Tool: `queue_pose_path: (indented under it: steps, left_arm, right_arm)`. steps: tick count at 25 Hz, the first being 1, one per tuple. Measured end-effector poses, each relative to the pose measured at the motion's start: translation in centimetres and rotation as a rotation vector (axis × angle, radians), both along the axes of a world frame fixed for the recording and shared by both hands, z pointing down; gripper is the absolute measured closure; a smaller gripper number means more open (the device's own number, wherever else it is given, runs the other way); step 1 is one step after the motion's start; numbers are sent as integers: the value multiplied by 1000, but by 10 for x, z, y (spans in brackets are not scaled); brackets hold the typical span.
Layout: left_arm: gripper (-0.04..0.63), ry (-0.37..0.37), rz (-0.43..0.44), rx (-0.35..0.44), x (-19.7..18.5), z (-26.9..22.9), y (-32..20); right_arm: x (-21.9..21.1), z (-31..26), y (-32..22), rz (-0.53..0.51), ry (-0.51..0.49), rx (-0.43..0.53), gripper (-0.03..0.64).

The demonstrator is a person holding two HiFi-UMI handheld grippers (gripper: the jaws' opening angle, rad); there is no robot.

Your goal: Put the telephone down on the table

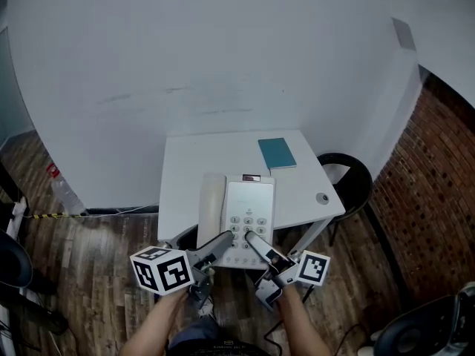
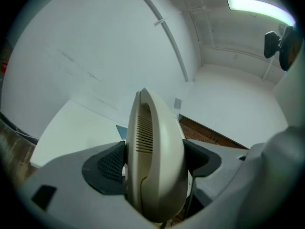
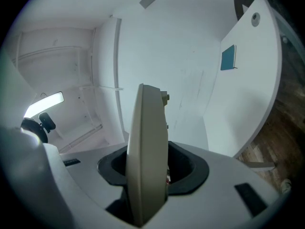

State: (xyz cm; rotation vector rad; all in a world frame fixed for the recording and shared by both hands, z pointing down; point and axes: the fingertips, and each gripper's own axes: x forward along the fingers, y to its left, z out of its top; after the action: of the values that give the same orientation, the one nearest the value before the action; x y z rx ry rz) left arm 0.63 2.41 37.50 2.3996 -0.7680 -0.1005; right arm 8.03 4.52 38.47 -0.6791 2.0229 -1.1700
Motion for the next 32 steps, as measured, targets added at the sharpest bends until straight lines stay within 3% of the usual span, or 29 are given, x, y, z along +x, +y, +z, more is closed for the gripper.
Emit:
queue_pose_path:
  steps: [7, 11, 17, 32]
  left_arm:
    - [213, 5, 16, -33, -10, 5, -89]
    - [213, 10, 20, -31, -10, 16, -105]
    - [213, 24, 42, -75, -34, 12, -193]
    - [213, 59, 63, -123, -43, 32, -280]
  right_arm:
    - [-11, 3, -88, 14, 13, -26, 439]
    - [-11, 14, -103, 17, 20, -23, 439]
    - [-36, 7, -190, 39, 37, -67, 439]
    - [-46, 22, -276, 50, 95, -112, 439]
